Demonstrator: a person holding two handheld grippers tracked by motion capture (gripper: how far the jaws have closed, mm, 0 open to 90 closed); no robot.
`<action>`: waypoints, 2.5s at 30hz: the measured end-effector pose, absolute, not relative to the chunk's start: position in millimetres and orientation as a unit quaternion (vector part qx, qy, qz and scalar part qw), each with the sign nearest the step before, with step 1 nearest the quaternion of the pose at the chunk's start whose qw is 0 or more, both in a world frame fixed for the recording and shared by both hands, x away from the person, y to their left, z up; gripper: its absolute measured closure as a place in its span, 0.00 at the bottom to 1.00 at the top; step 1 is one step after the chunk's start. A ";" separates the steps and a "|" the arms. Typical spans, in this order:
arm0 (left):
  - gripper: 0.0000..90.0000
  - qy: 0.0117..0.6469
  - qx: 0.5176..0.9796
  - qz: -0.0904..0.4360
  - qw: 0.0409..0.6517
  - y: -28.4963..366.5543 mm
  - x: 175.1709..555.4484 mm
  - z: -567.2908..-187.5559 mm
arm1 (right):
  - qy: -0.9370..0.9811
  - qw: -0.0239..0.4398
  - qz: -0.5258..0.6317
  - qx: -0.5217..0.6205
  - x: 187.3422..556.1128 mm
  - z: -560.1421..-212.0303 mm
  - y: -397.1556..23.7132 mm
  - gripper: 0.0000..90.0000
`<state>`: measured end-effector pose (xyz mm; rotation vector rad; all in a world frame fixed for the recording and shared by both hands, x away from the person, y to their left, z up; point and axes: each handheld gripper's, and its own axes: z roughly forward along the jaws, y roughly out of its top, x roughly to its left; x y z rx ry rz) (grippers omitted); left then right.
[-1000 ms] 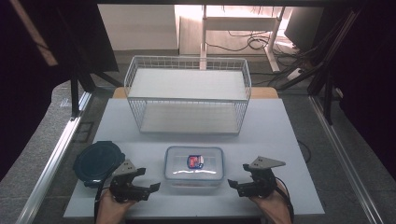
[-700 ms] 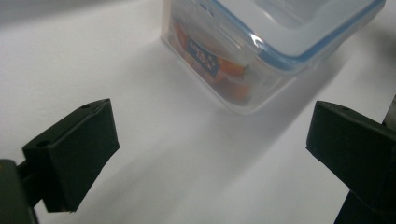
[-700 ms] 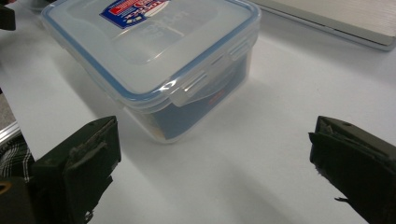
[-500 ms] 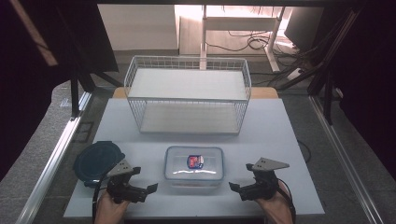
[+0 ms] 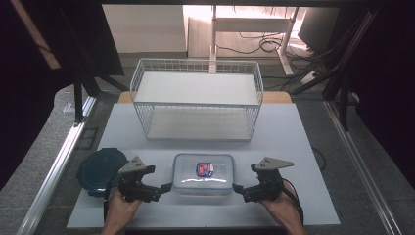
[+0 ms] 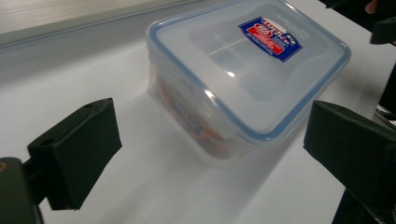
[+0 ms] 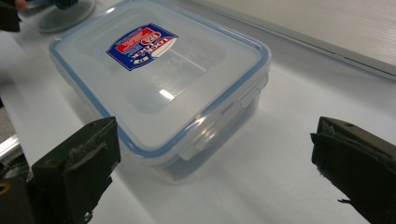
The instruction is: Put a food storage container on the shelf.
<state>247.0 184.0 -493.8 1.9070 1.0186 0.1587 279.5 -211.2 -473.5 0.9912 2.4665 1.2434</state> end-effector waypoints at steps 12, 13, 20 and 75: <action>0.02 0.399 0.806 0.050 0.434 155.4 282.2 -493.2 | 0.849 0.095 0.400 0.332 294.5 -475.7 -187.2 0.03; 0.03 0.401 0.804 0.042 0.437 155.0 286.3 -495.1 | 0.847 0.073 0.401 0.342 301.5 -478.5 -183.7 0.03; 0.02 0.400 0.797 -0.048 0.450 156.1 301.1 -516.6 | 0.834 -0.017 0.405 0.375 319.6 -494.3 -182.6 0.01; 0.60 0.448 0.701 -0.104 0.545 186.2 259.0 -507.6 | 0.775 -0.096 0.460 0.423 286.2 -480.0 -212.7 0.56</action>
